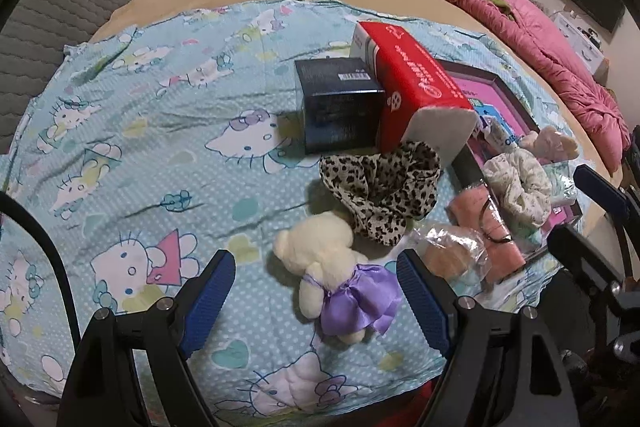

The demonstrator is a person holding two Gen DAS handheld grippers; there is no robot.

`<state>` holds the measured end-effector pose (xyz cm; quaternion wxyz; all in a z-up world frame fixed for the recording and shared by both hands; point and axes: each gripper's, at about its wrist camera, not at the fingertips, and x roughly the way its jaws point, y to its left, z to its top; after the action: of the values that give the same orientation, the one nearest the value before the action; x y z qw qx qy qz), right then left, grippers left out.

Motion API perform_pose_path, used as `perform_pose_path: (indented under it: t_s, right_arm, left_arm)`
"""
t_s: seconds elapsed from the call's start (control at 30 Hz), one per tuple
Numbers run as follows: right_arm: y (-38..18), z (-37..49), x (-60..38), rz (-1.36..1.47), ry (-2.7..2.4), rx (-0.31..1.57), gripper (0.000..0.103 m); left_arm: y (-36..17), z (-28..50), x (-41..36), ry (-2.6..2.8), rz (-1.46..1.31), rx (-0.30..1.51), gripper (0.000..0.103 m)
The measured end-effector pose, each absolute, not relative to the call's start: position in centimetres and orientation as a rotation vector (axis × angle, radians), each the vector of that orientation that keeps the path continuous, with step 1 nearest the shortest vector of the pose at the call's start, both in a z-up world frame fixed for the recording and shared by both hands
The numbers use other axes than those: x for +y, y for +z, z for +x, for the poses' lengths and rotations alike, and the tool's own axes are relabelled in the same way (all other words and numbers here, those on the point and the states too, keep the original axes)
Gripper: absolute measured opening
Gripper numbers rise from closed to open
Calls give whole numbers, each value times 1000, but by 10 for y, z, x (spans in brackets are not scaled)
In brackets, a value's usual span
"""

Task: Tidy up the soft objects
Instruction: 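Move both tools from the tray toward the cream bear and clear bag, then grasp cream bear in purple dress with left tool while right tool grasps clear bag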

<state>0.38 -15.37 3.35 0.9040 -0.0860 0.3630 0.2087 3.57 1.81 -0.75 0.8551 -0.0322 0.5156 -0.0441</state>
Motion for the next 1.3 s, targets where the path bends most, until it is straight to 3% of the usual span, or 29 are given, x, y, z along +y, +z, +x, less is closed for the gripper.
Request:
perform_pose_path:
  t_s: [1.3]
  right_arm:
    - [-50, 32, -102, -496, 532, 948, 81]
  left_arm:
    - [-66, 57, 29, -93, -227, 1234, 86]
